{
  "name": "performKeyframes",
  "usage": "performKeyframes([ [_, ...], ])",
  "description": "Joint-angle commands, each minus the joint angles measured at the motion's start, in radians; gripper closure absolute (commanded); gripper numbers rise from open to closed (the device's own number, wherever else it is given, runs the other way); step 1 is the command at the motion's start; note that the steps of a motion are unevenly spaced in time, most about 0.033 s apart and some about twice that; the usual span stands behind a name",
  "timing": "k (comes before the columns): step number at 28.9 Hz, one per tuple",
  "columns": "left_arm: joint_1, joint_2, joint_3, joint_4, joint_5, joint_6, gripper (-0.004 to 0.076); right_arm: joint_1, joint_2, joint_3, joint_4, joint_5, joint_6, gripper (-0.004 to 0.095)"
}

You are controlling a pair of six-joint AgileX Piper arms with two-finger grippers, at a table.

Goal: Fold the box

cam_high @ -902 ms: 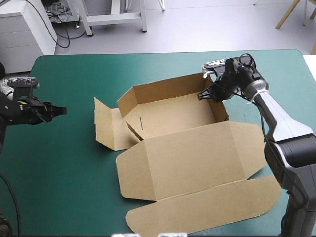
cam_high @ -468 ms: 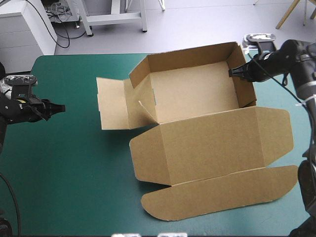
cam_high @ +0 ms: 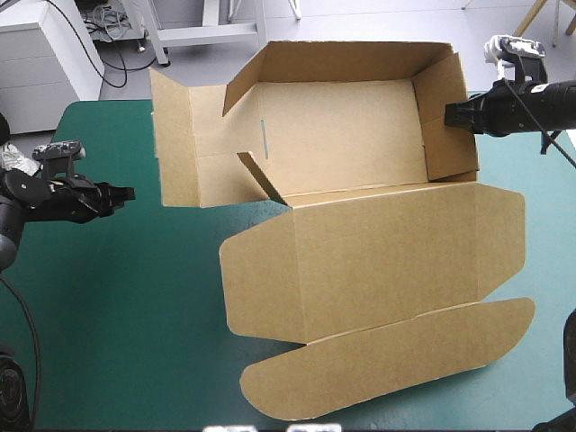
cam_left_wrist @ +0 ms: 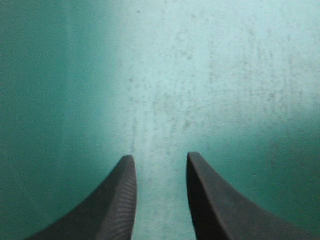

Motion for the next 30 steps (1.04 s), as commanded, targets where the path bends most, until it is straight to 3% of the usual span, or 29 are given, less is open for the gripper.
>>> performKeyframes([
  [1,0.000,-0.003,-0.025,-0.193,0.000,0.062,0.0486,-0.006,-0.050,-0.029,0.124,-0.030,-0.017,0.0927],
  [7,0.000,0.044,-0.025,-0.574,0.112,0.365,0.0486,-0.001,-0.050,-0.008,0.191,-0.023,-0.033,0.0927],
  [16,-0.046,0.068,-0.025,-0.967,0.301,0.581,0.0486,0.007,-0.033,0.009,0.196,-0.046,-0.037,0.0926],
  [24,-0.196,0.068,-0.031,-1.186,0.336,0.701,0.0486,0.007,-0.016,0.009,0.191,-0.048,-0.040,0.0926],
  [30,-0.207,0.068,-0.050,-1.290,0.386,0.724,0.0486,0.007,-0.014,0.009,0.134,-0.063,-0.040,0.0927],
])
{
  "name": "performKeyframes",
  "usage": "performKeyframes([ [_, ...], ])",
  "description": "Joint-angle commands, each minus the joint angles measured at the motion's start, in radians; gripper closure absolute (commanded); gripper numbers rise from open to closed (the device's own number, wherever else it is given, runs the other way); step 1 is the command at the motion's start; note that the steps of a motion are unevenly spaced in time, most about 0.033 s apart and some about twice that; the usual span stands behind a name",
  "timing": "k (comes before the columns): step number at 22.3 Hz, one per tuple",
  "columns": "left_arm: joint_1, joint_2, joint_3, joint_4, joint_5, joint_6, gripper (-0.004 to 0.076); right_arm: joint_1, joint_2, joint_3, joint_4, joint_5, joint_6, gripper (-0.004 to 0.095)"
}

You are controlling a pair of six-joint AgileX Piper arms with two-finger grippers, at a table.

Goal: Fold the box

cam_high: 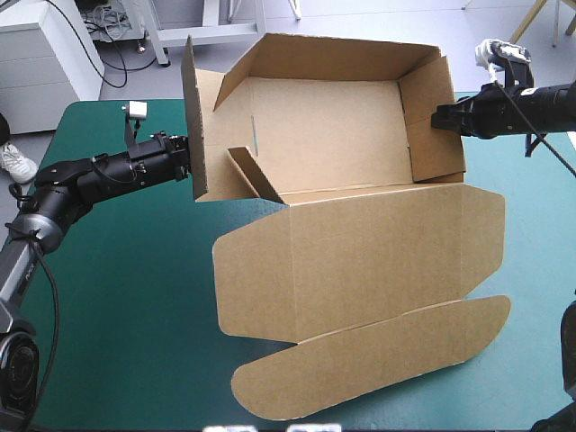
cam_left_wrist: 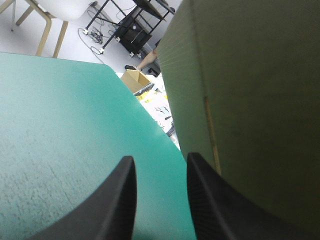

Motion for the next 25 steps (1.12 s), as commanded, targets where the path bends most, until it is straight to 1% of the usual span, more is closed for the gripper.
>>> performKeyframes([
  [1,-0.002,-0.035,-0.047,-0.096,0.053,0.009,0.0485,-0.002,-0.039,-0.028,0.042,-0.047,0.004,0.0926],
  [3,-0.004,-0.035,-0.053,-0.096,0.066,0.009,0.0466,-0.002,-0.036,-0.028,0.042,-0.047,0.004,0.0926],
  [7,-0.014,-0.035,-0.092,-0.112,0.112,0.005,0.0262,-0.002,-0.023,-0.028,0.042,-0.049,0.008,0.0926],
  [8,-0.022,-0.035,-0.103,-0.112,0.114,-0.002,0.0250,-0.002,-0.023,-0.028,0.042,-0.054,0.008,0.0926],
  [11,-0.063,-0.035,-0.142,-0.117,0.103,-0.012,0.0250,-0.002,-0.023,-0.028,0.049,-0.065,0.008,0.0926],
  [16,-0.083,-0.035,-0.227,-0.101,0.076,-0.049,0.0250,-0.002,-0.023,-0.028,0.047,-0.071,0.008,0.0926],
  [25,-0.083,-0.035,-0.233,-0.060,0.076,-0.127,0.0250,-0.002,-0.023,-0.028,0.053,-0.073,0.015,0.0926],
])
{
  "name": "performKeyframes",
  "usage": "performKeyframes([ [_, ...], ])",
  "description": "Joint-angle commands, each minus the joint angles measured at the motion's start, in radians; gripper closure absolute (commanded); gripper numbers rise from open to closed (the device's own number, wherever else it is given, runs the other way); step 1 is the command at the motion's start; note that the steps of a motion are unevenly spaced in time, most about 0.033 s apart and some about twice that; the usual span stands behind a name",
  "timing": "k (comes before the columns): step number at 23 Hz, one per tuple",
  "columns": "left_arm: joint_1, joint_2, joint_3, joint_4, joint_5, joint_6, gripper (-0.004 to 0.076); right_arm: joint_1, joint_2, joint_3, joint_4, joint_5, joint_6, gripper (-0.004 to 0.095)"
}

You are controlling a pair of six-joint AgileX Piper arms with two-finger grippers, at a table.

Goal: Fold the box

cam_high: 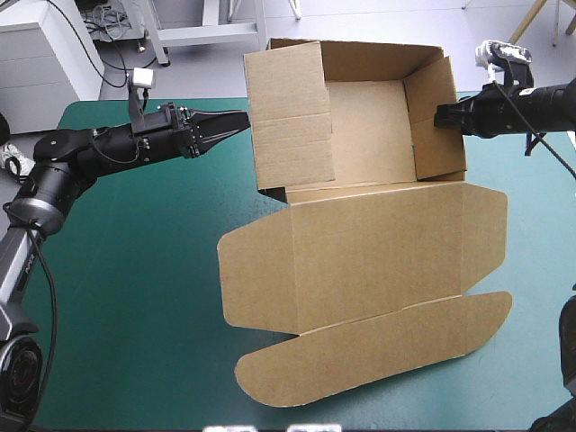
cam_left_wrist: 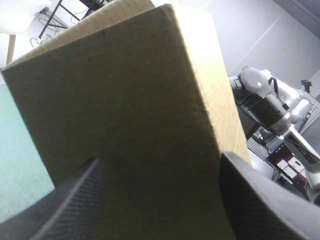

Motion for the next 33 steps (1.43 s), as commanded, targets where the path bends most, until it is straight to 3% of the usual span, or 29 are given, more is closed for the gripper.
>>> performKeyframes([
  [1,-0.007,-0.037,-0.032,-0.064,0.024,-0.023,0.0250,-0.002,-0.042,-0.029,0.082,-0.037,0.012,0.0926],
  [9,-0.074,-0.037,-0.135,-0.006,-0.005,-0.023,0.0250,-0.002,-0.042,-0.029,0.090,-0.042,0.015,0.0926],
  [16,-0.137,-0.037,-0.225,0.269,-0.177,-0.209,0.0250,-0.002,-0.042,-0.029,0.090,-0.039,0.028,0.0926],
  [21,-0.138,-0.034,-0.300,0.479,-0.216,-0.410,0.0251,0.031,-0.042,-0.029,0.051,-0.053,0.070,0.0920],
  [24,-0.151,-0.034,-0.318,0.543,-0.223,-0.446,0.0251,0.112,-0.042,-0.029,-0.028,-0.137,0.141,0.0919],
  [30,-0.196,-0.032,-0.333,0.659,-0.257,-0.519,0.0262,0.158,-0.041,-0.029,-0.026,-0.180,0.175,0.0920],
  [33,-0.230,-0.032,-0.369,0.836,-0.255,-0.631,0.0270,0.158,-0.041,-0.029,-0.028,-0.182,0.191,0.0919],
])
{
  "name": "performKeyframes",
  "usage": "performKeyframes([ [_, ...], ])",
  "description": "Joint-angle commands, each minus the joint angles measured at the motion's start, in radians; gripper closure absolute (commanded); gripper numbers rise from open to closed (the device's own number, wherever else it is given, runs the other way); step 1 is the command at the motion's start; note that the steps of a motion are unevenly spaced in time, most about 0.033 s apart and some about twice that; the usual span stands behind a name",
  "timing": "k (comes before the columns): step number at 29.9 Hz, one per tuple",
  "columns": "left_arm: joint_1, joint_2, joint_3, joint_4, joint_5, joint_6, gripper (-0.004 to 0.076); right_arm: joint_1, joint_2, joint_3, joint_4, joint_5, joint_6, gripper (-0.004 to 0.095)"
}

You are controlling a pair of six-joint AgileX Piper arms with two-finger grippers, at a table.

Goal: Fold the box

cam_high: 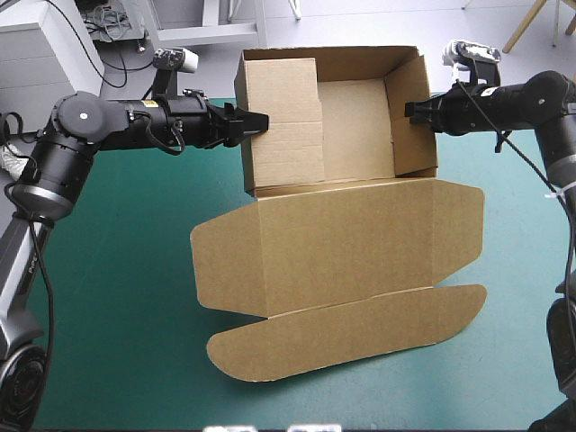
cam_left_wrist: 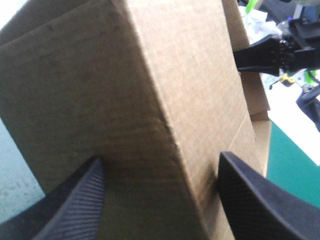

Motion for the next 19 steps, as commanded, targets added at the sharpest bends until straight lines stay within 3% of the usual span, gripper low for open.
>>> performKeyframes([
  [1,-0.038,-0.035,-0.058,0.079,-0.025,-0.095,0.0270,0.007,-0.048,-0.029,0.096,-0.045,0.035,0.0919],
  [6,-0.083,0.008,-0.142,0.199,0.008,-0.189,0.0270,0.031,-0.048,-0.029,0.052,-0.047,0.076,0.0915],
  [19,-0.136,0.162,-0.384,0.574,0.253,-0.384,0.0304,0.134,-0.046,-0.029,-0.151,-0.102,0.220,0.0910],
])
